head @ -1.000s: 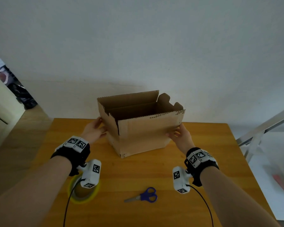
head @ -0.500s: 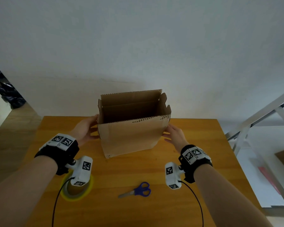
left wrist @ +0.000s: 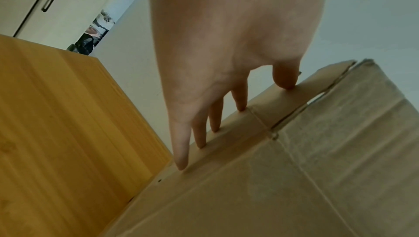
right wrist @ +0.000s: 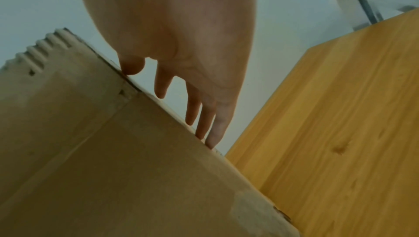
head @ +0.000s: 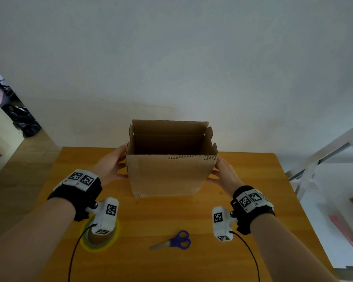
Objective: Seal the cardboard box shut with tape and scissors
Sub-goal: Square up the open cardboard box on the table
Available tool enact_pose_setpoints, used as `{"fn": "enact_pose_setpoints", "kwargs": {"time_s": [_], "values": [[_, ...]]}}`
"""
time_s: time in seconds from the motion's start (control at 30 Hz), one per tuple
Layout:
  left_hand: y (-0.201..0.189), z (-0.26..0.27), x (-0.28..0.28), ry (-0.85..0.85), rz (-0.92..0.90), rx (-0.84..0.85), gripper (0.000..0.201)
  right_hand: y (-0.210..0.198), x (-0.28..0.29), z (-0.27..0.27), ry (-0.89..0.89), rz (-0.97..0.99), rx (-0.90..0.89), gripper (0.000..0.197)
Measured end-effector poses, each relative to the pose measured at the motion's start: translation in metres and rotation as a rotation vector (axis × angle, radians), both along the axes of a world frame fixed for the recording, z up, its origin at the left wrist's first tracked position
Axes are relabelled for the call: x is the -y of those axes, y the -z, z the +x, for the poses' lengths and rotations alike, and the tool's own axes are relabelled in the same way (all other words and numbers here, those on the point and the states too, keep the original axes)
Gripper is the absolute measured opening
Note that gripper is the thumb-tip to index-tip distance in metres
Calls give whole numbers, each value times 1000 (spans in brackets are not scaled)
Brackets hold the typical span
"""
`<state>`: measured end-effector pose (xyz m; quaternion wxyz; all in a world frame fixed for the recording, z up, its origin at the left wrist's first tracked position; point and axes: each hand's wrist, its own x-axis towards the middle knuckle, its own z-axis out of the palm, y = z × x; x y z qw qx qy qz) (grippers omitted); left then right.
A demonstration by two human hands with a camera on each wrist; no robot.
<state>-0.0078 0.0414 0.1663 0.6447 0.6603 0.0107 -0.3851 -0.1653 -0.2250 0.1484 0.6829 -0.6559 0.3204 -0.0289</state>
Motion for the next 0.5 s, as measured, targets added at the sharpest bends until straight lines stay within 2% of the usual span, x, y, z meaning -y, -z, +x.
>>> {"fn": "enact_pose_setpoints", "kwargs": {"time_s": [0.07,0.2,0.27,0.37,0.5], "values": [[-1,0,1,27,18,2,31,0,1,-1,-35,-15,0,24],[-3,1,1,88,43,38,34,-1,4,-1,-50,55,21,42],[-4,3,1,74,46,42,35,-2,5,0,-40,94,24,44],[-3,4,0,35,18,37,46,-2,8,-2,-27,129,33,40],[-5,1,-4,-34,-39,61,41,3,12,-6,-53,146,60,46]]}}
